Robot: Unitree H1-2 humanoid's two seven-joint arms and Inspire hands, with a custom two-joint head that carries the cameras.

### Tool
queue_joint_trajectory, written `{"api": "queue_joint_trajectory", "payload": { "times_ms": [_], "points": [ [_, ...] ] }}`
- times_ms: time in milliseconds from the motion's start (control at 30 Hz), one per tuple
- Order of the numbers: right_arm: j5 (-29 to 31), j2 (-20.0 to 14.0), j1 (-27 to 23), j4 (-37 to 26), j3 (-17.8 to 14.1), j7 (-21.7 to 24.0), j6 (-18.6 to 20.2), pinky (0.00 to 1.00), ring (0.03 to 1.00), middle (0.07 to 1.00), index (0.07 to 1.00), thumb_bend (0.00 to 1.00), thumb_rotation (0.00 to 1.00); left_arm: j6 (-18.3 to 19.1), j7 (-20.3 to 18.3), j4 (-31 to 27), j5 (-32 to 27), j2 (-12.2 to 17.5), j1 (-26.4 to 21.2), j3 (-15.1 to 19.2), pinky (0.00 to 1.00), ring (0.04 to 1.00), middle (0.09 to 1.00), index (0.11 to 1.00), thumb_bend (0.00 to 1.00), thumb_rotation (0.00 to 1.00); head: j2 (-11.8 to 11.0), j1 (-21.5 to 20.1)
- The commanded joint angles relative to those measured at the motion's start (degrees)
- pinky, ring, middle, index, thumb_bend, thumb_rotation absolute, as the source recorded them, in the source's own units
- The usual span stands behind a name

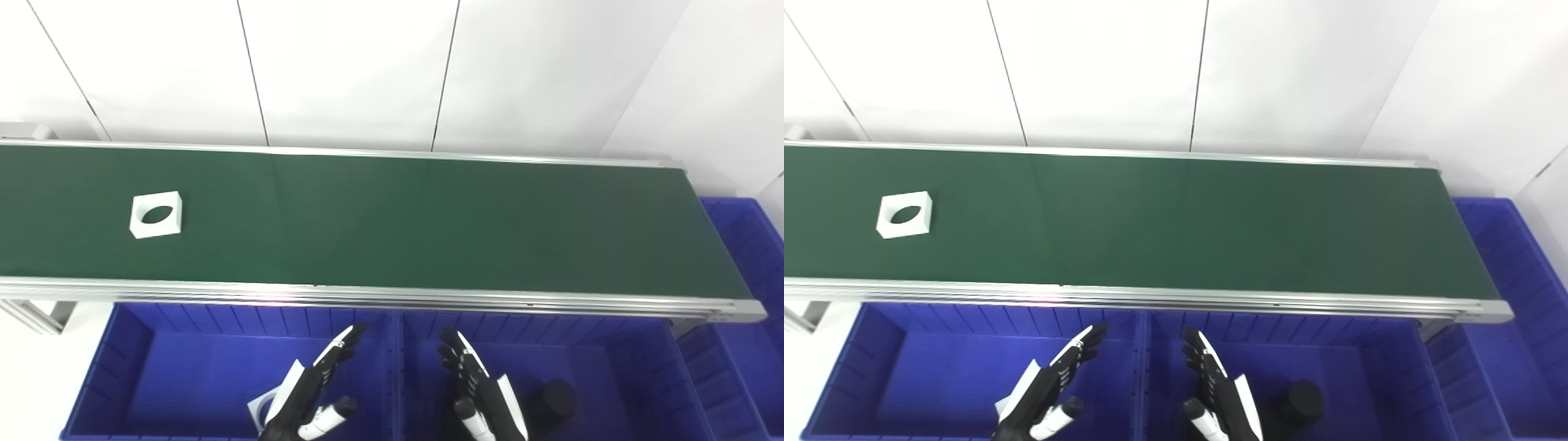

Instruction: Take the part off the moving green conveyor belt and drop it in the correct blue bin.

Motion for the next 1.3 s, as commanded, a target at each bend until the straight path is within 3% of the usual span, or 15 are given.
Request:
{"api": "queue_joint_trajectory", "payload": {
  "times_ms": [0,267,700,867,900,1067,1267],
  "points": [
    [0.6,-0.1,-0.8,-0.2,-0.3,0.6,-3.0,0.91,0.91,0.937,0.95,1.0,0.93,-1.9,1.1,-0.4,0.0,-0.2,-1.4,-0.5,0.9,0.937,0.943,0.908,0.84,0.89,0.0,0.2],
    [-0.1,-0.7,-1.1,0.0,-0.3,0.2,-3.0,0.92,0.927,0.95,0.967,1.0,0.96,-1.9,2.7,1.0,0.0,-0.2,-2.2,-1.9,0.86,0.915,0.933,0.894,0.83,0.82,-0.9,1.7],
    [0.9,-0.7,-1.3,0.9,-1.1,1.7,-3.0,0.93,0.929,0.948,0.969,1.0,0.96,-1.9,6.1,1.4,1.3,1.1,-3.6,-4.8,0.85,0.915,0.93,0.89,0.85,0.81,-1.2,2.5],
    [0.6,-0.6,-1.4,0.9,-1.2,1.6,-3.0,0.93,0.925,0.947,0.967,1.0,0.96,-1.9,7.7,-2.0,3.3,3.4,-4.6,-8.2,0.84,0.913,0.924,0.872,0.88,0.78,-1.1,2.7],
    [0.4,-0.7,-1.5,0.9,-1.1,1.4,-3.0,0.92,0.921,0.946,0.968,1.0,0.97,-1.9,8.2,-3.5,3.8,4.0,-4.8,-9.1,0.86,0.902,0.915,0.858,0.91,0.77,-1.1,2.7],
    [0.9,-0.9,-1.7,1.1,-1.5,2.0,-3.0,0.91,0.919,0.944,0.964,1.0,0.97,-1.9,12.3,-11.5,7.6,6.9,-6.8,-13.5,0.88,0.903,0.91,0.863,0.89,0.74,-1.2,4.1],
    [1.1,-1.1,-1.8,1.3,-2.1,2.8,-3.0,0.92,0.92,0.946,0.96,1.0,0.96,-1.9,15.2,-16.3,13.0,8.6,-11.7,-12.6,0.84,0.894,0.894,0.866,0.94,0.73,-1.2,5.0]
  ]
}}
